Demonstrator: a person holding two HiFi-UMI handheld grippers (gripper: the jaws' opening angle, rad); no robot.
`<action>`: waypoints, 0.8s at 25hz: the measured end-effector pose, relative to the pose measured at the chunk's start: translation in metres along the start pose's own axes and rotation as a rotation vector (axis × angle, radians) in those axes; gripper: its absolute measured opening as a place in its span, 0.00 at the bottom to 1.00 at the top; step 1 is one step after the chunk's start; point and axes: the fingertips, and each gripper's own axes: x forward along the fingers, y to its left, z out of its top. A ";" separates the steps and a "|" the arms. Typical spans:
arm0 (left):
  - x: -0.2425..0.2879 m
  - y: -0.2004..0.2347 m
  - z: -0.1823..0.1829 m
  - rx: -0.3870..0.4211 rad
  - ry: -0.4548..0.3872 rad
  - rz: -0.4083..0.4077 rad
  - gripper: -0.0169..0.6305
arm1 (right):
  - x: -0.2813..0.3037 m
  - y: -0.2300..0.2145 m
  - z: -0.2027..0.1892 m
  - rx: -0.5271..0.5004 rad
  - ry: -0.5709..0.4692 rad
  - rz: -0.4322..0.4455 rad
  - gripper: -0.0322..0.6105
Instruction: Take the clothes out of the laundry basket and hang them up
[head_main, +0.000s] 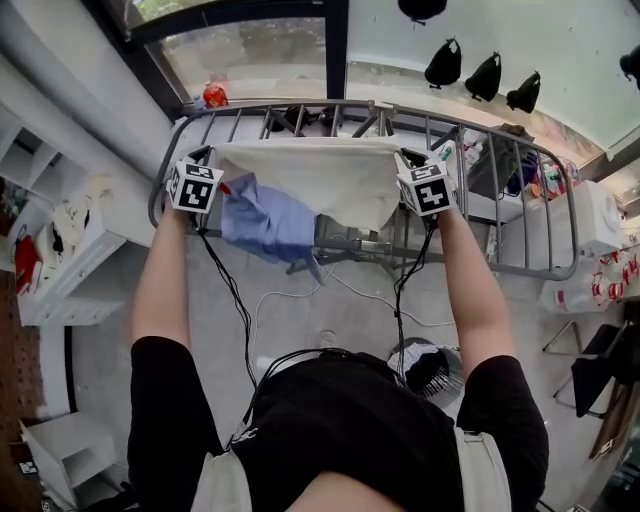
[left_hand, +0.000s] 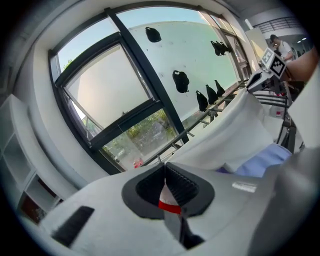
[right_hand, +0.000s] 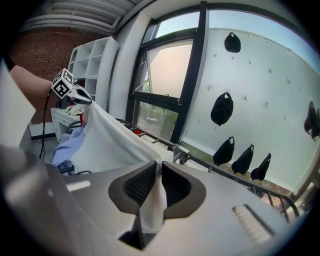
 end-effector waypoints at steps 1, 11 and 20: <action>0.007 -0.004 -0.008 -0.013 0.014 -0.006 0.05 | 0.005 0.002 -0.005 -0.001 0.016 0.005 0.14; 0.057 -0.038 -0.065 -0.092 0.107 -0.083 0.06 | 0.041 0.020 -0.050 0.011 0.138 0.031 0.14; 0.062 -0.045 -0.088 -0.165 0.115 -0.105 0.16 | 0.051 0.020 -0.065 0.079 0.152 0.021 0.19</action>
